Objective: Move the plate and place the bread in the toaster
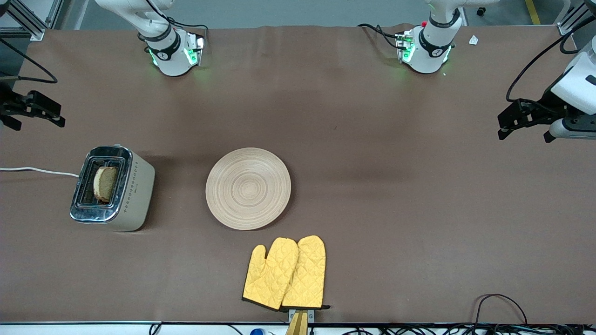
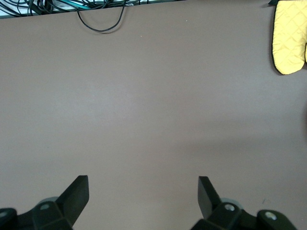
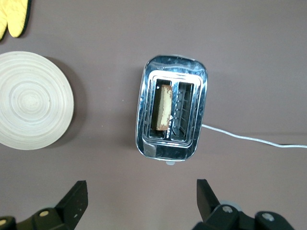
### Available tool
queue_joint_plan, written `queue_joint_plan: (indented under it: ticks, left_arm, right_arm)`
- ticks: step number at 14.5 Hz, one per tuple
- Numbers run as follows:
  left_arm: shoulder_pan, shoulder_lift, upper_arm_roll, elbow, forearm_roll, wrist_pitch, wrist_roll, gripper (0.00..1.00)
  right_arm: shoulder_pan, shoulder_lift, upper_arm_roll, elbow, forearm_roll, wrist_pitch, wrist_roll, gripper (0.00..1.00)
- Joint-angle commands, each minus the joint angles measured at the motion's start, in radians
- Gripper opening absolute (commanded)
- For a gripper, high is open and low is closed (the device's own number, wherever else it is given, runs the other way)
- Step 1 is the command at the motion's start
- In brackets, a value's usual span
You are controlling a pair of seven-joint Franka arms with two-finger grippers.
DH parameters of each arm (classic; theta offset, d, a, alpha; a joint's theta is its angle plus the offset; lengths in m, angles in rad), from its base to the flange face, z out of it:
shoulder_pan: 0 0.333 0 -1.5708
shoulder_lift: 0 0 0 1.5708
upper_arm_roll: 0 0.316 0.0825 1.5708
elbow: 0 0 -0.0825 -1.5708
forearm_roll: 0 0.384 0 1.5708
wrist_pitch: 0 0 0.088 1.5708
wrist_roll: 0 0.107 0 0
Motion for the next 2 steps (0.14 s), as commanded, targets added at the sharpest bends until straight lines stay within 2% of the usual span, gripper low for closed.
queue_joint_plan:
  ticks: [1, 2]
  left_arm:
    - [-0.003, 0.011, -0.003, 0.023, 0.023, -0.005, -0.003, 1.0]
    - [-0.003, 0.011, -0.003, 0.023, 0.023, -0.005, -0.003, 1.0]
  right_arm:
    - [-0.006, -0.014, 0.004, 0.01, -0.013, 0.006, -0.005, 1.0]
    - [-0.008, -0.014, 0.002, 0.016, -0.016, 0.006, -0.003, 1.0]
